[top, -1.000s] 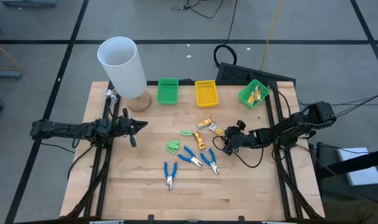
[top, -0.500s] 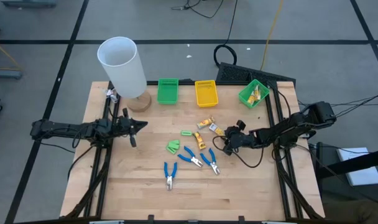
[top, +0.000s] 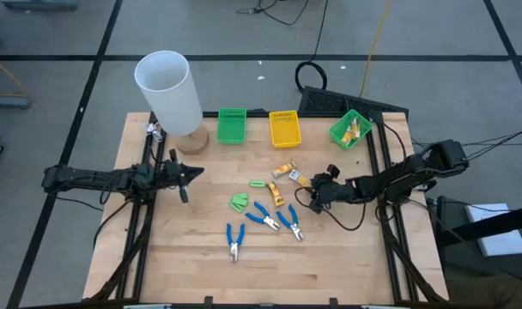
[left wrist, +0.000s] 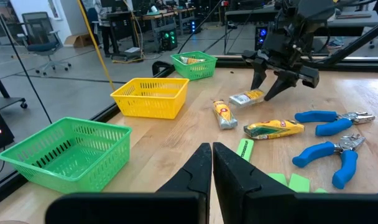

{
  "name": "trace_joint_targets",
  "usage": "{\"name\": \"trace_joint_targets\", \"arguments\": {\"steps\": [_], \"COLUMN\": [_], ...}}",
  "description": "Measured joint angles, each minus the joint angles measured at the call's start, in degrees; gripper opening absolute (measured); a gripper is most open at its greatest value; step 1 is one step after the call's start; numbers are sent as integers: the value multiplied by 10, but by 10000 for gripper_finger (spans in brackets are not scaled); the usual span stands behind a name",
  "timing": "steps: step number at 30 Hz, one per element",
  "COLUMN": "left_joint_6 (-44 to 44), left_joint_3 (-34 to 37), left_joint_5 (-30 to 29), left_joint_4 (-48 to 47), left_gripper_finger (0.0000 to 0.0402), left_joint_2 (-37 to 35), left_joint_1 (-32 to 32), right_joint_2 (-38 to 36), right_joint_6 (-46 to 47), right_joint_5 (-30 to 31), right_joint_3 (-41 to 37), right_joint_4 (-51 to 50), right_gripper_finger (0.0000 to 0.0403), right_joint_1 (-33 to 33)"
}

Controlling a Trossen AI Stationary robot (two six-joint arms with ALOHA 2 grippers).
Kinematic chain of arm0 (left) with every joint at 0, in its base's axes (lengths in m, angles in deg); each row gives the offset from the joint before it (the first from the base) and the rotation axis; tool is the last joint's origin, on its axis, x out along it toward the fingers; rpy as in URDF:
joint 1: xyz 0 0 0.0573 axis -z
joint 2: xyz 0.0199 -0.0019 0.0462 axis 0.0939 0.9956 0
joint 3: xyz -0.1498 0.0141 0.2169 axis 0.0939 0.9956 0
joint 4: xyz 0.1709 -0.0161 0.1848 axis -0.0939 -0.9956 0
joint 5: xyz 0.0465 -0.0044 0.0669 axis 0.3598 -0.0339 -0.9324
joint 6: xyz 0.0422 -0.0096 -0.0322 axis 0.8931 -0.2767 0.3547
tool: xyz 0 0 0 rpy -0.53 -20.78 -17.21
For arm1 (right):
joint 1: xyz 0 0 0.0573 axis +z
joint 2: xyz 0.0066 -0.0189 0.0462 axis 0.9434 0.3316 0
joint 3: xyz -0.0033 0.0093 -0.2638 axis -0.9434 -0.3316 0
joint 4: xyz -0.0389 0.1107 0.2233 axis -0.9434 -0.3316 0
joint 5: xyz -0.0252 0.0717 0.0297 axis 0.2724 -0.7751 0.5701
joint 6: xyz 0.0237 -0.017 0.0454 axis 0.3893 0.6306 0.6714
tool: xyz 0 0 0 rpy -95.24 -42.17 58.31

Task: Pick & Place School Supplies
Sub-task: Put the yellow crayon box into the right green bin

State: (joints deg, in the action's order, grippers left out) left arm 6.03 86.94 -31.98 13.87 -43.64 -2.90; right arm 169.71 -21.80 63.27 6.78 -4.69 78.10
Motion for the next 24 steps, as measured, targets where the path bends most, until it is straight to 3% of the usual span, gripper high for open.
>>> {"name": "trace_joint_targets", "arguments": {"steps": [24], "left_joint_6": [0], "left_joint_3": [0], "left_joint_5": [0], "left_joint_4": [0], "left_gripper_finger": [21], "left_joint_2": [0], "left_joint_1": [0], "right_joint_2": [-68], "right_joint_6": [0], "right_joint_5": [-71], "right_joint_3": [0], "right_joint_4": [2], "right_gripper_finger": [167], "right_joint_1": [1]}}
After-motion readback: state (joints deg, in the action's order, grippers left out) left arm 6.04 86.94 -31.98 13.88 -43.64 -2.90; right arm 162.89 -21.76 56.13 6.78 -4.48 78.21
